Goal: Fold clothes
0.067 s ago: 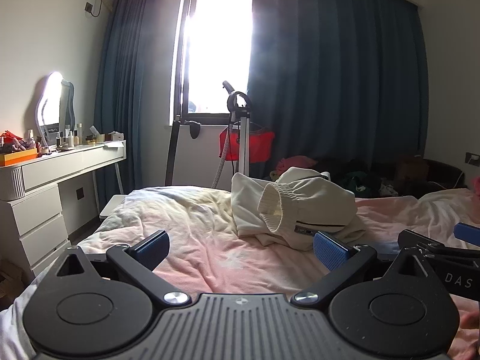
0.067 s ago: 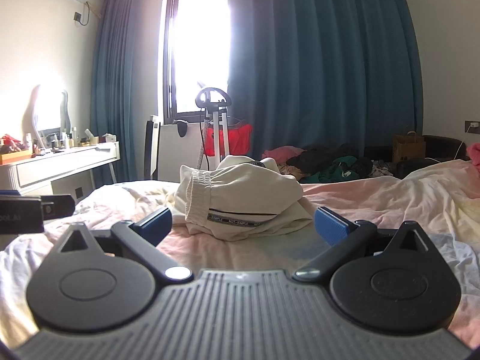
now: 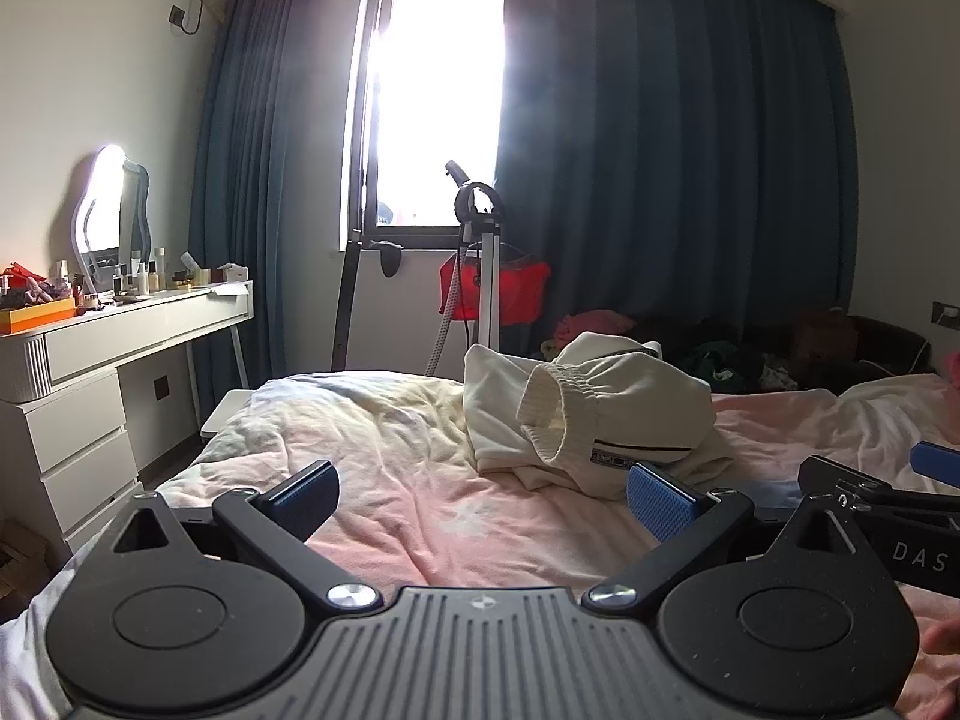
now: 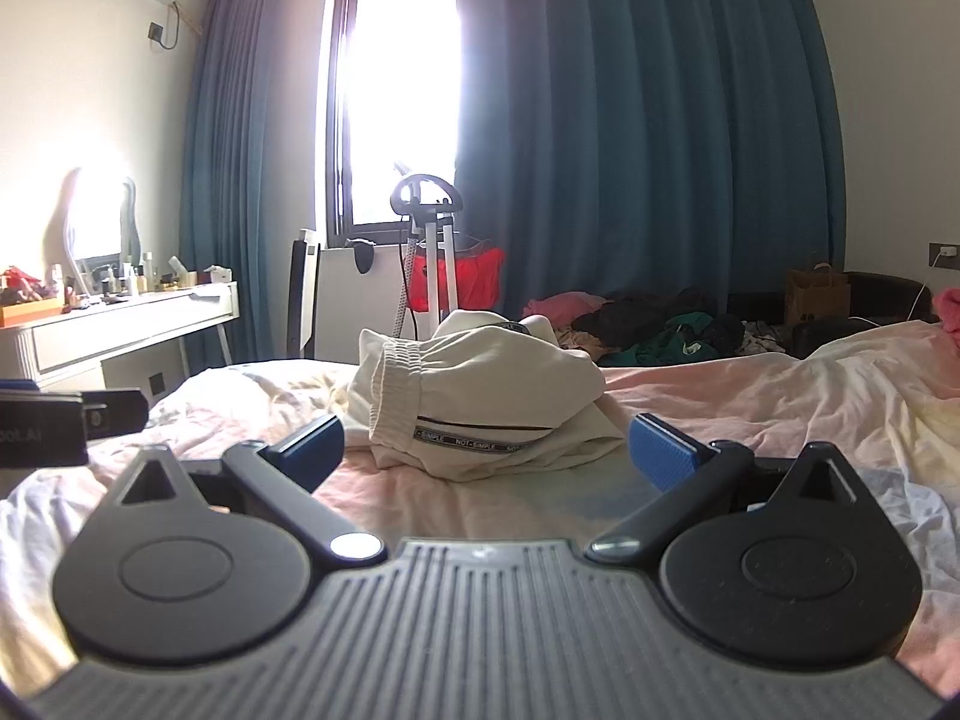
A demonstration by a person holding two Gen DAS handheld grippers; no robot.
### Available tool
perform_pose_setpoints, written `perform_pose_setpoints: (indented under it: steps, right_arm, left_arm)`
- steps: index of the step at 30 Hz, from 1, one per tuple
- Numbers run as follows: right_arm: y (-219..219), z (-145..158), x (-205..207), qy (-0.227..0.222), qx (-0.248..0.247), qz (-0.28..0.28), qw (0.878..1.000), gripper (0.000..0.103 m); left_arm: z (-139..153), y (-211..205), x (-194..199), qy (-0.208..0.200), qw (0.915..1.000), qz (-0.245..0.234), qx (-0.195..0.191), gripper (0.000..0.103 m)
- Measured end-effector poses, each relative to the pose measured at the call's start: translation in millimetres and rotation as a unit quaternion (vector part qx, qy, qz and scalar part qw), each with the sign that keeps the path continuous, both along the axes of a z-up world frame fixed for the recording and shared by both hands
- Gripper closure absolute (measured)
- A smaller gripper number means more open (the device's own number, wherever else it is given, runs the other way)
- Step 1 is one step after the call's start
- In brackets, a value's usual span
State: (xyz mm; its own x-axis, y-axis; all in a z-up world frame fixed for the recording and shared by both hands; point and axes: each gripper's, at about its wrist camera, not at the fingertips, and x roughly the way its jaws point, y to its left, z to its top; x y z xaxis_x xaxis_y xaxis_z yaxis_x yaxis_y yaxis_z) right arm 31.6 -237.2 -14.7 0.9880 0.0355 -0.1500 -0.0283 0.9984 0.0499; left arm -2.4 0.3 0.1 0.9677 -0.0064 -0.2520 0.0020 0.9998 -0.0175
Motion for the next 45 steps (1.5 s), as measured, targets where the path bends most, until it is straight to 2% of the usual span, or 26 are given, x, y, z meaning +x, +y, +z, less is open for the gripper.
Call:
perform_pose_setpoints:
  steps: [9,18,35,45]
  right_arm:
    - [-0.2,1.7,-1.5,0.002,0.003,-0.001,1.000,0.000]
    - [-4.4,1.0,-2.1,0.002,0.015,0.000,1.000,0.000]
    - [-5.2,1.6,-1.0,0.008,0.010,0.007,1.000,0.000]
    - [-12.9,2.8,0.4,0.008,0.031,0.004,0.999,0.000]
  left_arm:
    - [1.3,-5.5,-2.1,0.000,0.9998,-0.005,0.019,0.000]
    - [-6.0,-3.5,2.0,0.004,0.9999,-0.001,0.011,0.000]
    - [-10.2,-8.6,5.3,0.005,0.9996,-0.024,0.017,0.000]
    - [-13.5,-12.3,6.1,0.006,0.9994,-0.026,0.021,0.000]
